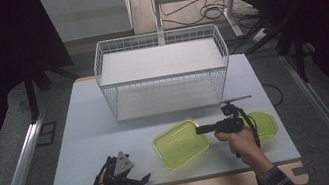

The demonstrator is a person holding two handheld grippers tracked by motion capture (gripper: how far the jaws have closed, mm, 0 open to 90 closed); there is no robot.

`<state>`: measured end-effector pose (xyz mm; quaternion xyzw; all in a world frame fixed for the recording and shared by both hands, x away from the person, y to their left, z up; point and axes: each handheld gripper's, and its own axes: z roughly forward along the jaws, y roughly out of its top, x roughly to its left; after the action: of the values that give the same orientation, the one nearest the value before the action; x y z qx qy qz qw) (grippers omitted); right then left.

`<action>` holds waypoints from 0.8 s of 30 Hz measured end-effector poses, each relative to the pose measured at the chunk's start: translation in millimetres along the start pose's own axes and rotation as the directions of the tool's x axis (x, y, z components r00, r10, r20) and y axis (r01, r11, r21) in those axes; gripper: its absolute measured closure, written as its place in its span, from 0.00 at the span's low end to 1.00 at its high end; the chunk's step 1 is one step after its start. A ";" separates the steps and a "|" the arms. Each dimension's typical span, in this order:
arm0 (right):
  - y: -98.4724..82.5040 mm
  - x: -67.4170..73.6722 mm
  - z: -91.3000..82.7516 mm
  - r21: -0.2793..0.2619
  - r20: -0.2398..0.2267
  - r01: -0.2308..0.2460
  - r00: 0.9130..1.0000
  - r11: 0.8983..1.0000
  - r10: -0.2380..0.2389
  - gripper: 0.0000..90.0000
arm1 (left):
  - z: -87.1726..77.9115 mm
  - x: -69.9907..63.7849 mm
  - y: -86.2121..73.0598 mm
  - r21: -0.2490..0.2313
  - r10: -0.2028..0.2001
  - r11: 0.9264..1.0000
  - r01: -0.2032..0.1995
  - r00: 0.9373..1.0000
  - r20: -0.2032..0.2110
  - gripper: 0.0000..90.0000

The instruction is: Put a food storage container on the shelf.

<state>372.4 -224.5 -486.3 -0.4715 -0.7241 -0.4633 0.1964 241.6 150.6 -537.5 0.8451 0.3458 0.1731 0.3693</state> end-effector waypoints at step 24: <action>43.6 26.2 -27.8 -0.109 -0.013 0.030 0.999 0.994 -0.031 0.89 | 0.9 0.3 -0.6 0.009 0.002 1.000 -0.002 1.000 -0.001 0.03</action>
<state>393.4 -229.7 -432.6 -0.4670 -0.7034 -0.5086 0.1686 242.1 150.7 -538.5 0.8469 0.3459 0.1723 0.3653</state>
